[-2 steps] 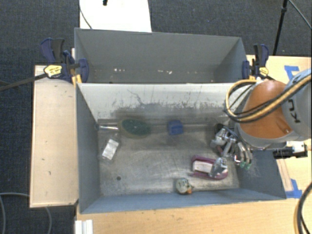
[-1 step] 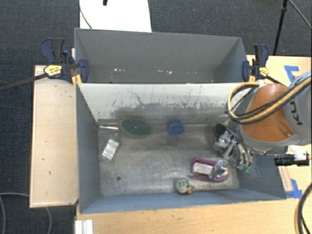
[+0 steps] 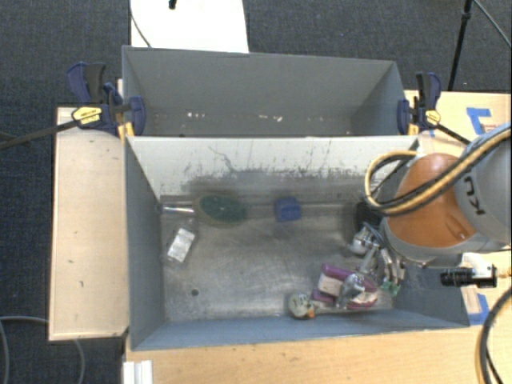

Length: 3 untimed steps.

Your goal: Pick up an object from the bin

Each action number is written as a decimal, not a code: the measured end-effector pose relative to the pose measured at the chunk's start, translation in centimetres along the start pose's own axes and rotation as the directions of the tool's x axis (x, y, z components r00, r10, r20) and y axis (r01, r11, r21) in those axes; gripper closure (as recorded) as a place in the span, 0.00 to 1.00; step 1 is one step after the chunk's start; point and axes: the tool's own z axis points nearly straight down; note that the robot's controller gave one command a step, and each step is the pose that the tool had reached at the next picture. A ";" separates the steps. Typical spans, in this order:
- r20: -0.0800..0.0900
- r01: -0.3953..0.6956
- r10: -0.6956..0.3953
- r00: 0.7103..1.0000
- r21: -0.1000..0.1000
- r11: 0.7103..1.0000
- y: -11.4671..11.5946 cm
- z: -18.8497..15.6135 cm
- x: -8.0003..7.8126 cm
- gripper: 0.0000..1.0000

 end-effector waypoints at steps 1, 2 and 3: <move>0.013 -0.170 0.170 0.985 0.002 0.985 0.5 -0.1 1.3 0.00; 0.001 -0.164 0.164 0.986 0.000 0.986 0.8 -0.1 1.6 1.00; 0.013 -0.159 0.159 0.987 -0.001 0.987 0.8 -6.3 1.5 1.00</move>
Offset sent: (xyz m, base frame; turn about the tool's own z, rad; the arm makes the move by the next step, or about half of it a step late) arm -0.0120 0.0135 -0.0042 0.1708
